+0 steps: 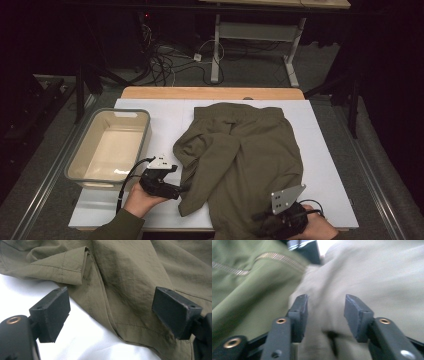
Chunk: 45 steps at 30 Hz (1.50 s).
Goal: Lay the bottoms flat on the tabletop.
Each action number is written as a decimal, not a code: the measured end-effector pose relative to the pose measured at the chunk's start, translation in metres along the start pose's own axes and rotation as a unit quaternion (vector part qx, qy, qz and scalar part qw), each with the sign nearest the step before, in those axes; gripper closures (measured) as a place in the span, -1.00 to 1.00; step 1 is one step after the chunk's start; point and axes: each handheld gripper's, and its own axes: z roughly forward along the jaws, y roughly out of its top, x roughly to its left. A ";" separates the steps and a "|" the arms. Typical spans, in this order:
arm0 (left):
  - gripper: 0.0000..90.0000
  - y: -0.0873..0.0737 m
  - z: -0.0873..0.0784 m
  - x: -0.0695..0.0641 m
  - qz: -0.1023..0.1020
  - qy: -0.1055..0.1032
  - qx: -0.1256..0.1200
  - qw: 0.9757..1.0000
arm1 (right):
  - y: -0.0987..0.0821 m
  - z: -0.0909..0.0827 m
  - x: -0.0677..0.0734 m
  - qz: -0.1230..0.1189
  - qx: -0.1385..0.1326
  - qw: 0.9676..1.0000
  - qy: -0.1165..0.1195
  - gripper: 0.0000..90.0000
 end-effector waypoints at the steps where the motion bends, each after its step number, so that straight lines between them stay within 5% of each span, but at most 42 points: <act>1: -0.68 0.000 0.000 0.000 0.000 0.000 0.000 1.000 | 0.001 -0.004 -0.005 0.007 -0.006 1.000 -0.010 0.12; 7: -0.68 0.000 0.000 0.000 0.001 -0.001 -0.001 1.000 | 0.004 -0.024 -0.034 0.045 -0.034 0.995 -0.077 0.07; 12: -0.68 0.000 0.000 0.000 0.000 -0.002 -0.002 1.000 | 0.002 -0.037 -0.064 0.084 -0.046 0.984 -0.148 0.05; 15: -0.68 0.000 0.000 0.000 0.001 -0.003 -0.001 1.000 | -0.002 -0.046 -0.083 0.114 -0.051 0.972 -0.197 0.04; 21: -0.68 0.000 0.001 0.000 0.002 -0.003 0.001 1.000 | -0.012 -0.064 -0.123 0.170 -0.042 0.941 -0.290 0.07; 24: -0.68 0.000 0.001 0.001 0.001 -0.002 0.000 1.000 | -0.016 -0.070 -0.142 0.191 -0.044 0.929 -0.313 0.08; 31: -0.69 -0.001 0.001 0.004 -0.001 -0.001 0.000 1.000 | -0.024 -0.077 -0.177 0.237 -0.049 0.908 -0.341 0.04; 35: -0.69 -0.002 0.002 0.005 -0.003 -0.001 -0.001 1.000 | -0.027 -0.079 -0.192 0.254 -0.052 0.892 -0.370 0.08; 41: -0.69 -0.002 0.004 0.006 -0.002 0.000 -0.004 1.000 | -0.034 -0.079 -0.206 0.278 -0.074 0.875 -0.390 0.23; 43: -0.69 -0.003 0.003 0.006 -0.001 0.000 -0.004 1.000 | -0.037 -0.077 -0.207 0.283 -0.073 0.877 -0.381 0.24; 45: -0.69 -0.004 0.003 0.006 -0.002 0.002 -0.005 1.000 | -0.039 -0.075 -0.207 0.284 -0.056 0.876 -0.386 0.24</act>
